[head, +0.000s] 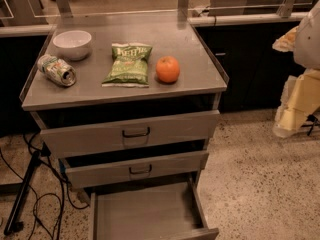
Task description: Place green jalapeno chip bag into bottom drawer
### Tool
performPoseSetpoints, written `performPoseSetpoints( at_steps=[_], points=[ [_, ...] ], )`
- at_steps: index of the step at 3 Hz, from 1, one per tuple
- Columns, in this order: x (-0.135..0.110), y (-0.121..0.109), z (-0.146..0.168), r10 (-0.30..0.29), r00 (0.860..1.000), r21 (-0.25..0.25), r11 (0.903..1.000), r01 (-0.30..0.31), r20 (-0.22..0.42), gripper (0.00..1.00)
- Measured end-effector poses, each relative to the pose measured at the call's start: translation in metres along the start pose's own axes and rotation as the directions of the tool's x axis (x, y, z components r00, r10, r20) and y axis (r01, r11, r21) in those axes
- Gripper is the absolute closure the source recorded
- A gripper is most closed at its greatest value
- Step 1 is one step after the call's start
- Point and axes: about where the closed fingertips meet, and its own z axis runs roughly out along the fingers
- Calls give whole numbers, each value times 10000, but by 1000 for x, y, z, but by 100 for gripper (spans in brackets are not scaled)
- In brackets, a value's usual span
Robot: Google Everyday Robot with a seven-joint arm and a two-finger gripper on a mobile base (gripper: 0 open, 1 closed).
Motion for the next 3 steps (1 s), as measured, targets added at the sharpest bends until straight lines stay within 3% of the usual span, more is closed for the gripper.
performPoseSetpoints(
  at_steps=[1,2,3],
  points=[
    [0,0,0,0,10000,0,10000,0,0,0],
    [-49,0,-6,252,9984,194,9995,-262,500,0],
    [-51,0,-6,240,9981,174,9995,-250,559,0]
  ],
)
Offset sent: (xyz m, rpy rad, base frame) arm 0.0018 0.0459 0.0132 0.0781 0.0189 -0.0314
